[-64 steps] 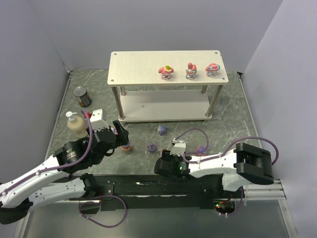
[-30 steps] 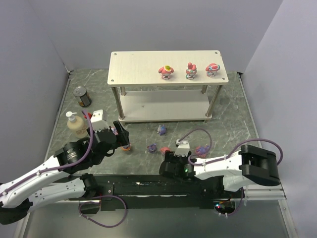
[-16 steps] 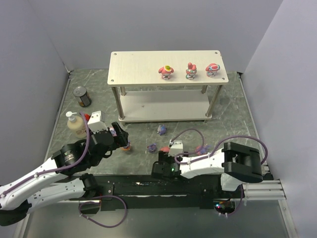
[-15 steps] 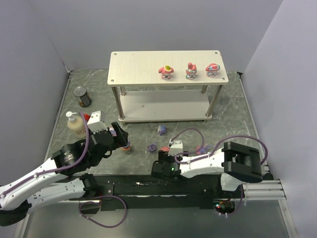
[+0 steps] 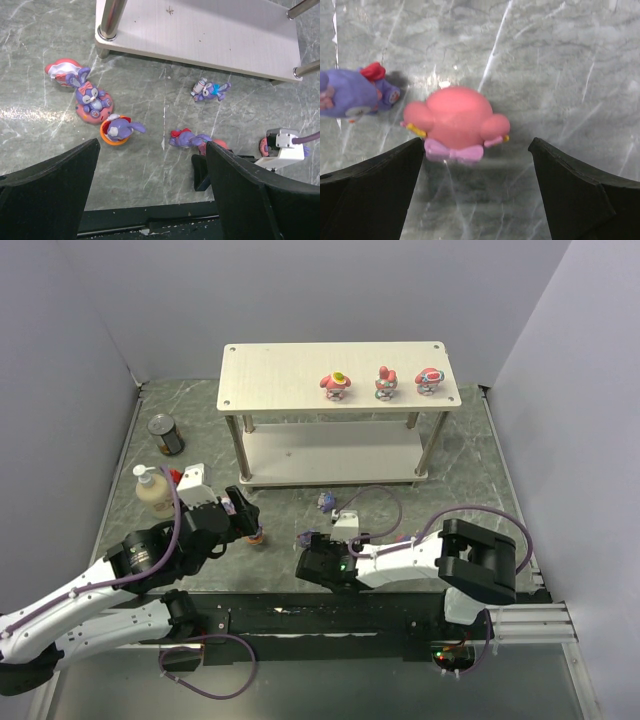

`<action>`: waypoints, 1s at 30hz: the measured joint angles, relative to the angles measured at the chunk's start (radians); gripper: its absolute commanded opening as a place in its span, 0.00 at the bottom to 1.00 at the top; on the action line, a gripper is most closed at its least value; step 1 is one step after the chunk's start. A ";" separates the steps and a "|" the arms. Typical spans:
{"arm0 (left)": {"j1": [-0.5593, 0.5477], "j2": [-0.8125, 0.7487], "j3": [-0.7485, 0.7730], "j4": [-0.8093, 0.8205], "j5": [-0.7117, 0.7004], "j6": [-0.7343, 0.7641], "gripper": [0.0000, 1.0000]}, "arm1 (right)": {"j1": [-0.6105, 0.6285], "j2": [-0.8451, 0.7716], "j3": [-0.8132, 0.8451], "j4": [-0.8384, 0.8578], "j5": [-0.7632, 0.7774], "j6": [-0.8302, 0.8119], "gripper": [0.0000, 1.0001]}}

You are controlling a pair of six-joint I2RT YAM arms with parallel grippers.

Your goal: Place and organize the plastic toys onto the shelf

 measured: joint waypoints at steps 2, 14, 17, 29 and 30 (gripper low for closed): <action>0.000 0.003 0.000 0.000 0.000 0.000 0.93 | -0.014 0.000 0.000 0.016 -0.005 -0.021 0.93; 0.000 0.011 0.000 0.000 0.000 0.002 0.94 | -0.058 0.041 0.044 0.044 -0.012 -0.071 0.80; 0.000 0.013 0.000 0.000 0.000 0.002 0.94 | -0.058 0.045 0.051 0.038 -0.014 -0.070 0.75; 0.000 0.017 0.000 0.001 0.001 0.003 0.94 | -0.062 0.061 0.079 -0.008 -0.015 -0.025 0.58; 0.000 0.017 0.000 0.001 0.002 0.003 0.94 | -0.063 0.062 0.080 -0.009 -0.015 -0.023 0.52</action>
